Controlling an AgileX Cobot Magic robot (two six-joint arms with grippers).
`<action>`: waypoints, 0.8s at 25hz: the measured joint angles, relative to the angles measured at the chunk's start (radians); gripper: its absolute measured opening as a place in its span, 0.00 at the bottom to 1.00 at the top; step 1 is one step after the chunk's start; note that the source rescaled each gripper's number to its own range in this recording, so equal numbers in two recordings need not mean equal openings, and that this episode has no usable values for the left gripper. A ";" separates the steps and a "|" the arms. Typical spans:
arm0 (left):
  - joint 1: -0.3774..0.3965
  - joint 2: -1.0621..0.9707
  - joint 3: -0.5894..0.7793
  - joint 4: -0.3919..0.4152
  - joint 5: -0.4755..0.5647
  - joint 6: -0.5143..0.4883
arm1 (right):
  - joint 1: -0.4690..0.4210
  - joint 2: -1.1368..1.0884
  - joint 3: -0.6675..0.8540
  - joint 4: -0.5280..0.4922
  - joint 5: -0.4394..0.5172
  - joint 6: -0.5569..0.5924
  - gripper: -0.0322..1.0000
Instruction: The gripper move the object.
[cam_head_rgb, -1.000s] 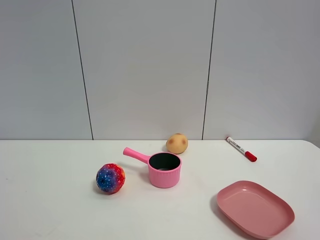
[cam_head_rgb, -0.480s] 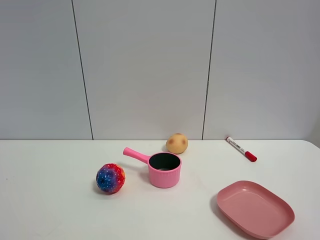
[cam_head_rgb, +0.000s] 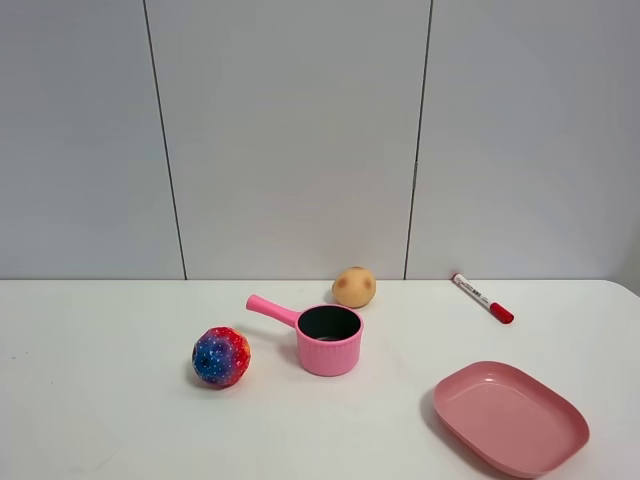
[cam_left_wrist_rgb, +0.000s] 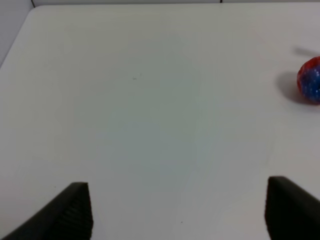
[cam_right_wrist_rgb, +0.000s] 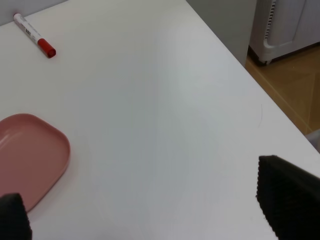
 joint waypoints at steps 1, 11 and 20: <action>0.000 0.000 0.000 0.000 0.000 0.000 | 0.000 0.000 0.000 0.000 0.000 0.000 0.88; 0.000 0.000 0.000 0.000 0.000 0.000 | 0.000 0.000 0.000 0.000 0.000 0.000 0.88; 0.000 0.000 0.000 0.000 0.000 0.000 | 0.000 0.000 0.000 0.000 0.000 0.000 0.88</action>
